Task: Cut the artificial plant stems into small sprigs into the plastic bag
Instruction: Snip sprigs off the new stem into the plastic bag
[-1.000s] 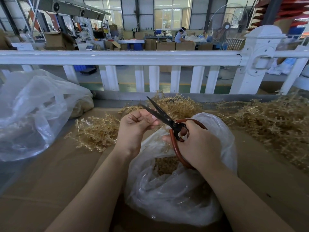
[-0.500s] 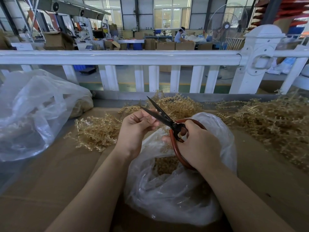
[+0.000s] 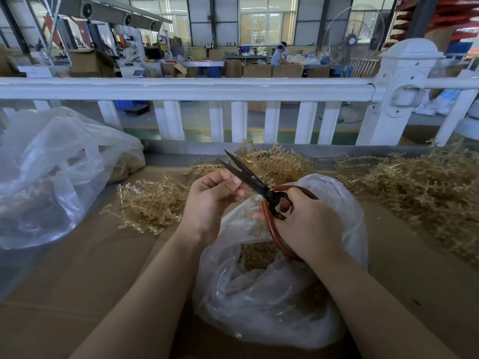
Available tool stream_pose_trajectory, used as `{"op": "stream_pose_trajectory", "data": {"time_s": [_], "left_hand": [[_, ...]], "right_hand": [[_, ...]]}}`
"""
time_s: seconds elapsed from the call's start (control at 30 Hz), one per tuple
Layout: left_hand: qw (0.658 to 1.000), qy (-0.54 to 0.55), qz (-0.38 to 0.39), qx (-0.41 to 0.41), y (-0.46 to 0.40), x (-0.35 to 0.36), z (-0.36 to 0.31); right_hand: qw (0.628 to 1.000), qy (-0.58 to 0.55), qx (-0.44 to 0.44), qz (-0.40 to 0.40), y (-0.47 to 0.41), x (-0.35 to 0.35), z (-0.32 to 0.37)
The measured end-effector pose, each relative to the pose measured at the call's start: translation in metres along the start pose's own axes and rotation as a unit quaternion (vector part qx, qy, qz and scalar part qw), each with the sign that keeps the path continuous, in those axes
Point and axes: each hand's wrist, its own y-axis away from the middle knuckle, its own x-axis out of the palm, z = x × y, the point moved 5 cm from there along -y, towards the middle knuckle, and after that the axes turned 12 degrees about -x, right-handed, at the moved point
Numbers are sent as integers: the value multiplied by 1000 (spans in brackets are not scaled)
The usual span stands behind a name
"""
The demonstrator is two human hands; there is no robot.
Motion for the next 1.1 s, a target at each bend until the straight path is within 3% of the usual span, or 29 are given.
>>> {"op": "stream_pose_trajectory", "data": {"time_s": [0.4, 0.93, 1.1], "left_hand": [[990, -111, -66, 56, 2, -2, -7], [992, -107, -49, 52, 3, 1, -9], [996, -74, -48, -2, 2, 3, -1]], "right_hand": [[1000, 14, -9, 0, 0, 0, 2], [1000, -7, 0, 8, -1, 0, -1], [1000, -17, -14, -7, 0, 2, 0]]}}
